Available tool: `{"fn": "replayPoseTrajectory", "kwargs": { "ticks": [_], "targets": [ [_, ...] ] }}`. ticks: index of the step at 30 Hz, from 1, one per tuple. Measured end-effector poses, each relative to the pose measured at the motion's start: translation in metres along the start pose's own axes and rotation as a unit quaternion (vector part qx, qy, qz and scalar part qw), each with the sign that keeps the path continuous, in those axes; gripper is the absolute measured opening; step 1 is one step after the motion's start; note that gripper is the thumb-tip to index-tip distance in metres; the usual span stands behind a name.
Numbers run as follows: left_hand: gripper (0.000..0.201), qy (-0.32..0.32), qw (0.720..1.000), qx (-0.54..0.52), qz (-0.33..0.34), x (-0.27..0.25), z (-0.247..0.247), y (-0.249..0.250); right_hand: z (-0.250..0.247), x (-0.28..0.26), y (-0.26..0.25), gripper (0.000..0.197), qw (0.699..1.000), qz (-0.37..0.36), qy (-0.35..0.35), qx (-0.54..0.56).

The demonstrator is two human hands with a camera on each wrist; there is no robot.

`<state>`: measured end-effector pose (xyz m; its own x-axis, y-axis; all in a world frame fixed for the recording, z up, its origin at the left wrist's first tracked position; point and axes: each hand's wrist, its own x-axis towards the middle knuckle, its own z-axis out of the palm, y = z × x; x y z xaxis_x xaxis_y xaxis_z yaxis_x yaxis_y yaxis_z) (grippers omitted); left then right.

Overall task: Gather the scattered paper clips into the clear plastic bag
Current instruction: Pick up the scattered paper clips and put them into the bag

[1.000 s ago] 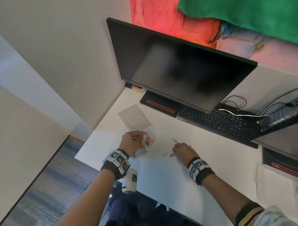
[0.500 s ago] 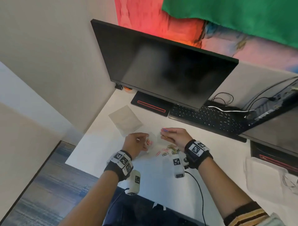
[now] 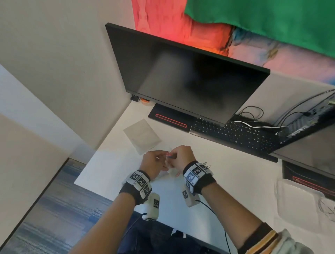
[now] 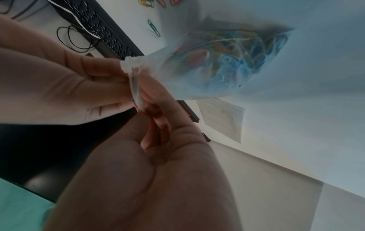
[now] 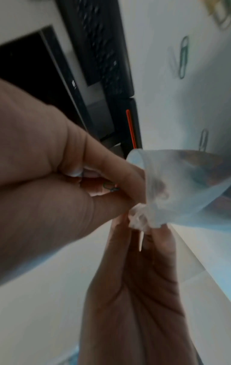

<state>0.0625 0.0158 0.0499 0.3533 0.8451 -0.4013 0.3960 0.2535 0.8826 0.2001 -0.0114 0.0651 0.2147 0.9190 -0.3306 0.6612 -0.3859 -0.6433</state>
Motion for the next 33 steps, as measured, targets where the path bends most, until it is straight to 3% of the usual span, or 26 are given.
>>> {"fn": "replayPoseTrajectory", "kwargs": {
  "ticks": [2, 5, 7, 9, 11, 14, 15, 18, 22, 26, 29, 33],
  "targets": [
    [0.025, 0.005, 1.000, 0.004, -0.002, 0.000, -0.001, 0.000, -0.002, -0.002, -0.004, 0.012, 0.997, -0.024, -0.033, -0.061],
    [0.024, 0.008, 1.000, -0.010, -0.010, 0.002, -0.003, -0.002, -0.011, -0.003, 0.000, 0.012, 0.996, -0.047, -0.065, -0.037],
    [0.024, 0.011, 1.000, -0.024, -0.012, 0.002, -0.006, -0.004, -0.020, -0.002, 0.009, 0.015, 0.997, -0.066, -0.034, 0.017],
    [0.023, 0.017, 0.999, -0.040, -0.013, 0.000, -0.011, -0.004, -0.028, 0.003, 0.028, 0.017, 0.995, -0.050, 0.046, 0.073],
    [0.022, 0.023, 0.998, -0.056, -0.014, -0.003, -0.017, -0.003, -0.029, 0.013, 0.059, 0.027, 0.997, -0.004, 0.068, 0.025],
    [0.022, 0.029, 0.996, -0.081, -0.026, -0.008, -0.022, -0.005, -0.004, 0.022, 0.093, 0.080, 0.989, 0.052, -0.093, -0.105],
    [0.022, 0.030, 0.996, -0.081, -0.028, -0.010, -0.023, -0.006, 0.010, 0.024, 0.100, 0.083, 0.980, 0.044, -0.129, -0.148],
    [0.022, 0.026, 0.996, -0.079, -0.030, -0.013, -0.026, -0.007, 0.041, 0.011, 0.104, 0.072, 0.943, -0.048, -0.154, -0.292],
    [0.021, 0.020, 0.996, -0.081, -0.033, -0.012, -0.027, -0.009, 0.046, -0.018, 0.120, 0.084, 0.886, -0.159, -0.153, -0.407],
    [0.022, 0.019, 0.997, -0.074, -0.026, -0.011, -0.024, -0.010, 0.021, -0.022, 0.148, 0.071, 0.862, -0.157, -0.128, -0.465],
    [0.024, 0.019, 0.997, -0.067, -0.025, -0.011, -0.019, -0.011, 0.002, -0.017, 0.167, 0.059, 0.880, -0.095, -0.114, -0.452],
    [0.023, 0.011, 0.997, -0.067, -0.027, -0.011, -0.009, -0.007, 0.001, -0.019, 0.169, 0.050, 0.913, -0.117, -0.098, -0.379]
  ]
}}
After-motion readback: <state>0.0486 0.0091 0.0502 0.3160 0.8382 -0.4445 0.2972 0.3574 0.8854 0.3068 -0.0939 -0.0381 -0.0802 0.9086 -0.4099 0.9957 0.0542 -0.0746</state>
